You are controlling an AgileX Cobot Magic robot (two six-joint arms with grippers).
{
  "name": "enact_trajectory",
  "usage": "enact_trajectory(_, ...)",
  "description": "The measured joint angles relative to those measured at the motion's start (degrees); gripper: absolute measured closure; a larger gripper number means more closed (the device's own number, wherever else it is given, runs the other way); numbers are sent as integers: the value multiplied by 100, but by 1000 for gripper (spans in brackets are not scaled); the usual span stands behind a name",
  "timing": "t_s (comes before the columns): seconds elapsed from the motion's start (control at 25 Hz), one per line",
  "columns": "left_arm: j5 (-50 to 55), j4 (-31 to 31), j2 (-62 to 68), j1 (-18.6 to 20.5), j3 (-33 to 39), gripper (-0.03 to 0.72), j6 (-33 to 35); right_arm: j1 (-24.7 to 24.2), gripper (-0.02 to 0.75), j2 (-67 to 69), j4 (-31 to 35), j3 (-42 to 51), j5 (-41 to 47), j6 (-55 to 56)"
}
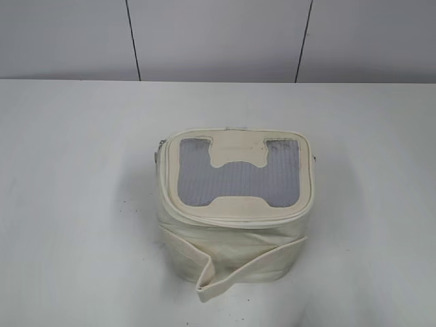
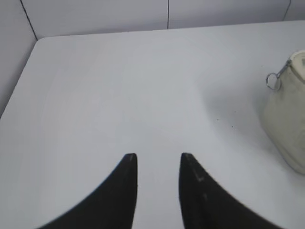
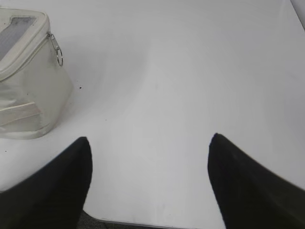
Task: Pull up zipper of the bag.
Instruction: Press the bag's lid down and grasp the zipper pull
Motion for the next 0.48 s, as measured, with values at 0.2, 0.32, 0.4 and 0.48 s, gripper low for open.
enact_trajectory(0.2,-962,-188,457,-46,-133,449,4,10,151,784,131,-69,-185,0)
enact_trajectory(0.32,-1453,-631,1155,-46,-133,449,21,145,151,1479,241,-118,-874,0)
enact_trajectory(0.4,-1771,-1038,1717,-46,-133,449,323,401,151,1914,345,-137,-1515,-63)
enact_trajectory(0.48,-2007,-1691,2350,-46,-133,449,955,675,151,2370,393,-149,-1984,-272)
